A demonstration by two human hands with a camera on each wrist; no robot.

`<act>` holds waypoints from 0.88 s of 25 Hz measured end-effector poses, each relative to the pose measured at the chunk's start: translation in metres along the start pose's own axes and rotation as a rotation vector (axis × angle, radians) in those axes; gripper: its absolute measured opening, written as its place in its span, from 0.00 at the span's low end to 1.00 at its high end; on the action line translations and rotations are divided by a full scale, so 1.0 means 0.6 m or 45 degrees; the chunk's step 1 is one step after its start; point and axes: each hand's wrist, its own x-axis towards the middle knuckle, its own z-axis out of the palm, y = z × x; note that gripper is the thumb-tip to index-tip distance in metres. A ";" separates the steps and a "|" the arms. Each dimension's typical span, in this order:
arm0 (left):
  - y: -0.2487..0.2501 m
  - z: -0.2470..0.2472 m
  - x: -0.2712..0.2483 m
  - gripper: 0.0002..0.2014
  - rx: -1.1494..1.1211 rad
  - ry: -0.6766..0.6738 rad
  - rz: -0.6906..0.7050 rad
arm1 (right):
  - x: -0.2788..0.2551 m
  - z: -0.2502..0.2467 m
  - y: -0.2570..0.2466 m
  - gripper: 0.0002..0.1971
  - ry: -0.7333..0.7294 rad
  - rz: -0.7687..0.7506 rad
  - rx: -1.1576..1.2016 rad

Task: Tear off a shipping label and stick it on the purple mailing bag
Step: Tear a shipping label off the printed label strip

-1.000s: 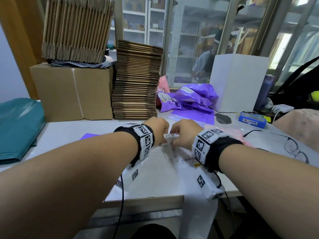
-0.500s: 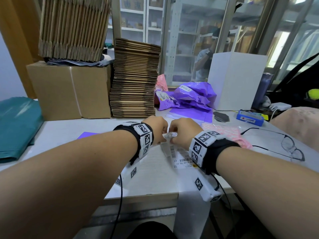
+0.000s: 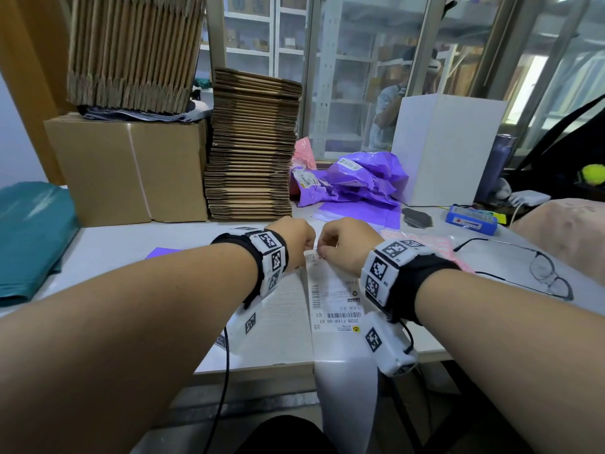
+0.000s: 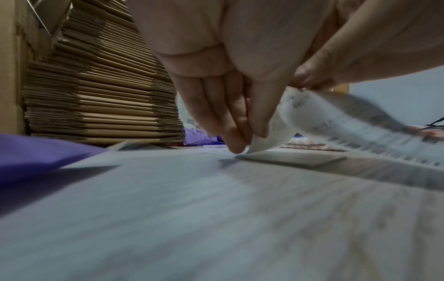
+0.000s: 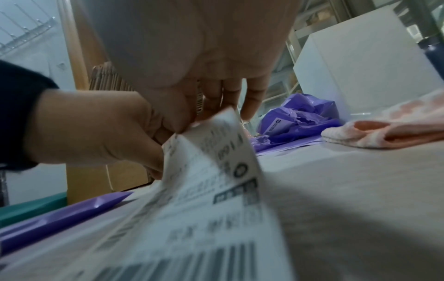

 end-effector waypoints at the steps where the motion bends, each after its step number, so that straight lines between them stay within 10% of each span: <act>1: 0.002 -0.001 -0.001 0.03 0.044 -0.013 -0.001 | 0.001 0.000 0.000 0.05 0.019 -0.011 -0.020; 11: 0.022 -0.002 -0.005 0.13 0.550 -0.255 -0.016 | 0.004 -0.098 -0.017 0.05 0.267 -0.026 0.157; 22: 0.025 0.000 -0.034 0.15 0.546 -0.283 0.013 | -0.021 -0.243 -0.099 0.07 0.953 -0.091 0.241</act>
